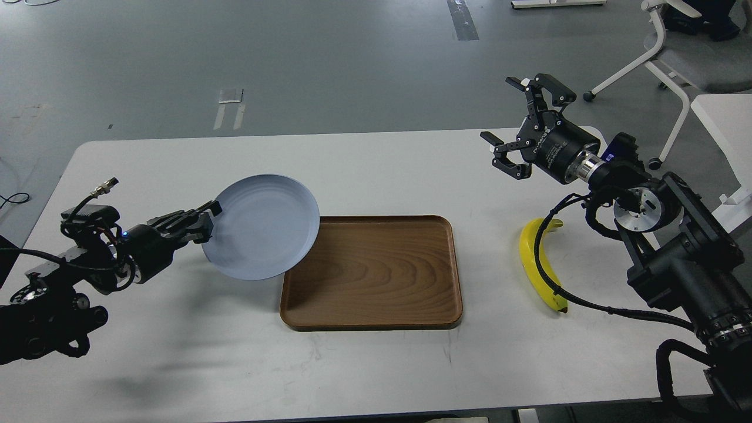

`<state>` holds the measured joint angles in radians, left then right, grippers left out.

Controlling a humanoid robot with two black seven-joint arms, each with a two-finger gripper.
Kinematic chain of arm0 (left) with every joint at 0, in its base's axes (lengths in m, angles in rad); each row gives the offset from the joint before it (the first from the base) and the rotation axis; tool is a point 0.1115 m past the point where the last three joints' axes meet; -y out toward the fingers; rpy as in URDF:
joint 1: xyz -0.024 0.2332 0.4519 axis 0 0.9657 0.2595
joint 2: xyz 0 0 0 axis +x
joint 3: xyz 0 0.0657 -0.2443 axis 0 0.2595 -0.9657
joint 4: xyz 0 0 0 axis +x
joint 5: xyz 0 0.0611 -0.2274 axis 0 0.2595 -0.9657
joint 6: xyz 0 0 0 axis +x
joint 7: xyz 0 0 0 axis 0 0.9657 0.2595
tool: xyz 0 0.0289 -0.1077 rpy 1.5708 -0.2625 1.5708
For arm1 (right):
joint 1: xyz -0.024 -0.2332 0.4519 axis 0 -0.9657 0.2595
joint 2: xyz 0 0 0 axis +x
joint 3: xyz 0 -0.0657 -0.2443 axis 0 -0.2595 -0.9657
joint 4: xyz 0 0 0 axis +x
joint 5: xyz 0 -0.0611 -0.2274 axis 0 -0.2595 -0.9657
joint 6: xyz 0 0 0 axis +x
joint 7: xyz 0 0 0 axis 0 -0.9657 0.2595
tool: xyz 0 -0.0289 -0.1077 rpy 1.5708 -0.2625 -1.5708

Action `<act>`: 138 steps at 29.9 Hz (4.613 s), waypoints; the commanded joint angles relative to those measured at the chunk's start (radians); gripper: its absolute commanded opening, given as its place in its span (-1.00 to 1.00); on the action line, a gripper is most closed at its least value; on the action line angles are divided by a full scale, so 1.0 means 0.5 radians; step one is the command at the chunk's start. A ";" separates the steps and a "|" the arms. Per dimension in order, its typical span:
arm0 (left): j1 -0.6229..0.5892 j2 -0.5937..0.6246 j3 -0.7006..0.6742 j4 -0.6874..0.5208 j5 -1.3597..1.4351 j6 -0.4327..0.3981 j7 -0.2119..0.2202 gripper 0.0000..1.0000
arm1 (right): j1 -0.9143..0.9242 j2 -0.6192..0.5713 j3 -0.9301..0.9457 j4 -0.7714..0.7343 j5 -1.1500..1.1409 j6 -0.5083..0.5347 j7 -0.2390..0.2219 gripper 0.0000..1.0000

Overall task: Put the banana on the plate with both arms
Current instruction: 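Lift the plate with the left gripper and set it on the wooden tray, then release the plate and raise the left gripper away from the tray, then lower the right gripper onto the yellow banana and grasp it, then carry the banana with the right gripper and lower it onto the plate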

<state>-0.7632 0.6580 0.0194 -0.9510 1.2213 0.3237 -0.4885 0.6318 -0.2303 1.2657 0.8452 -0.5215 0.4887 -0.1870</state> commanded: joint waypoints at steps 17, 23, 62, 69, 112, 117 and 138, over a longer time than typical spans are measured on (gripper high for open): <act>-0.173 -0.693 0.299 0.309 0.015 -0.064 0.000 -1.00 | -0.036 -0.018 0.012 0.012 0.003 0.000 0.006 1.00; -0.170 -0.730 0.299 0.356 0.018 -0.067 0.000 -1.00 | -0.052 -0.027 0.021 0.015 0.003 0.000 0.012 1.00; -0.551 -0.482 -0.734 0.340 -2.163 -0.840 0.639 0.96 | -0.006 -0.818 -0.696 0.849 -1.413 0.000 0.027 1.00; -0.456 -0.457 -0.898 0.340 -2.194 -0.997 0.683 0.96 | -0.012 -1.095 -0.963 1.258 -2.088 0.000 0.052 0.99; -0.268 -0.328 -0.873 0.307 -2.154 -0.994 0.452 0.96 | -0.156 -0.724 -1.387 1.095 -2.212 -0.244 -0.442 -1.00; -0.262 -0.331 -0.873 0.310 -2.154 -0.991 0.452 0.96 | 0.015 -0.595 -1.408 1.184 -2.194 -0.275 -0.182 -1.00; -0.225 -0.297 -0.870 0.313 -2.151 -0.979 0.449 0.96 | 0.439 -0.334 -1.964 1.126 -2.227 -0.048 0.310 -0.95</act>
<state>-0.8772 0.5086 -0.4156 -0.7945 0.1457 -0.1640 -0.2641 0.8450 -0.4145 0.2826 1.4283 -1.6348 0.4647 -0.0321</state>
